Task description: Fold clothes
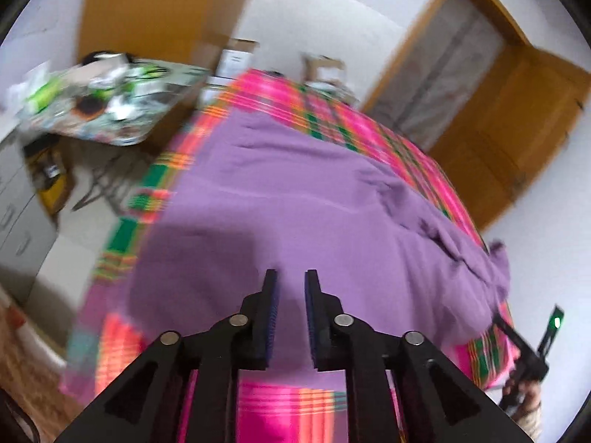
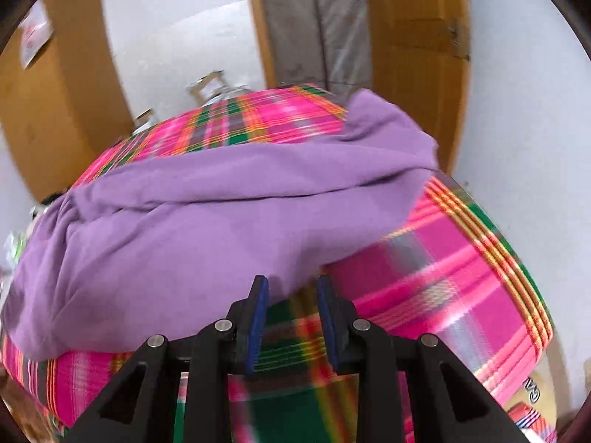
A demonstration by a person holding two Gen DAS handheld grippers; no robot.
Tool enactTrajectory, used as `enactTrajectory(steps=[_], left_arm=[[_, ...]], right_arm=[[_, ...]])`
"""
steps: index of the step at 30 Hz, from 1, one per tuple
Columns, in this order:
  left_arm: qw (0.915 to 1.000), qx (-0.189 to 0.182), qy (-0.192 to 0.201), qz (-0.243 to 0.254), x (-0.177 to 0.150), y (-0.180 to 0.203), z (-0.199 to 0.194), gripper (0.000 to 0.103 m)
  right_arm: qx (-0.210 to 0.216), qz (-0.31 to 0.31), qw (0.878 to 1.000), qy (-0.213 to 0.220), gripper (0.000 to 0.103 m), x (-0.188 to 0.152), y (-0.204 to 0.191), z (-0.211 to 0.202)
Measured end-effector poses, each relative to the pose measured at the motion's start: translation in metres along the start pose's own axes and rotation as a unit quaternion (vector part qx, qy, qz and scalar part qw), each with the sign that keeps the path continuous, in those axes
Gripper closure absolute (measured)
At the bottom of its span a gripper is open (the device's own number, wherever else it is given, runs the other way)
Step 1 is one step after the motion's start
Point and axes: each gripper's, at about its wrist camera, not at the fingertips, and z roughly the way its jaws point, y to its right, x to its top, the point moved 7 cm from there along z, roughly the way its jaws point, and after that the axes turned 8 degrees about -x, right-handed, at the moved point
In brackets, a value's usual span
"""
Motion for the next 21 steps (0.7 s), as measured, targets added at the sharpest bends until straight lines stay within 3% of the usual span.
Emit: enactTrajectory(steps=[5, 9, 14, 21], left_arm=[[0.9957, -0.053, -0.052, 0.055, -0.004, 0.059, 0.045, 0.080], [0.9890, -0.081, -0.085, 0.090, -0.007, 0.103, 0.075, 0.080], [0.9753, -0.116, -0.128, 0.137, -0.014, 0.156, 0.112, 0.079], [0.9643, -0.143, -0.167, 0.148, -0.016, 0.196, 0.155, 0.078]], right_arm=[[-0.016, 0.012, 1.000, 0.014, 0.076, 0.013, 0.030, 0.002], [-0.021, -0.018, 0.999, 0.031, 0.075, 0.039, 0.039, 0.004], [-0.012, -0.067, 0.997, 0.036, 0.061, 0.061, 0.033, 0.018], [0.005, -0.137, 0.990, 0.037, 0.054, 0.087, 0.023, 0.041]])
